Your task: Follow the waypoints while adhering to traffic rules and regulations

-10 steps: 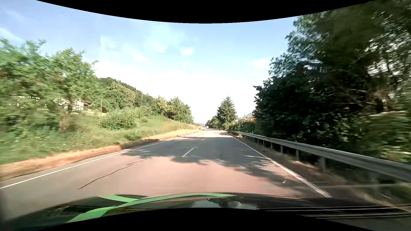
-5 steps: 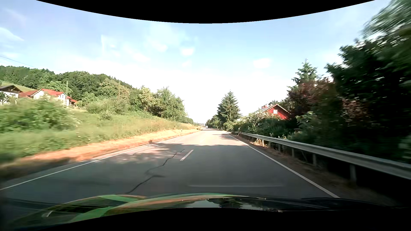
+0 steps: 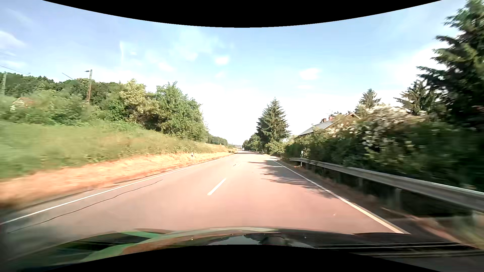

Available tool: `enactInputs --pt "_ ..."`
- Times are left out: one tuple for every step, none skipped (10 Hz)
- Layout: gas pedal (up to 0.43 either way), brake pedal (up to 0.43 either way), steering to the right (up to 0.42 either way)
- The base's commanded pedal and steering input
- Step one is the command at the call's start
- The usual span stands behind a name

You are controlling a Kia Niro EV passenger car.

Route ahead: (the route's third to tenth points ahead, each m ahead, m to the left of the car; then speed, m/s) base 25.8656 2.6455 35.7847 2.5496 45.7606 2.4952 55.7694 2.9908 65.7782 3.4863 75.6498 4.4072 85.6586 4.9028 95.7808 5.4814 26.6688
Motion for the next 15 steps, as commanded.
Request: enactInputs --pt "0.299 0.000 -0.001" --pt "0.299 0.000 -0.001" --pt "0.299 0.000 -0.001" --pt "0.299 0.000 -0.001" --pt "0.299 0.000 -0.001" --pt "0.287 0.000 -0.002" --pt "0.280 0.000 -0.002" --pt "0.268 0.000 -0.002" --pt "0.268 0.000 -0.002" --pt "0.280 0.000 -0.003" --pt "0.311 0.000 -0.002" --pt "0.319 0.000 -0.003" --pt "0.331 0.000 -0.003" --pt "0.339 0.000 -0.003" --pt "0.339 0.000 -0.004"
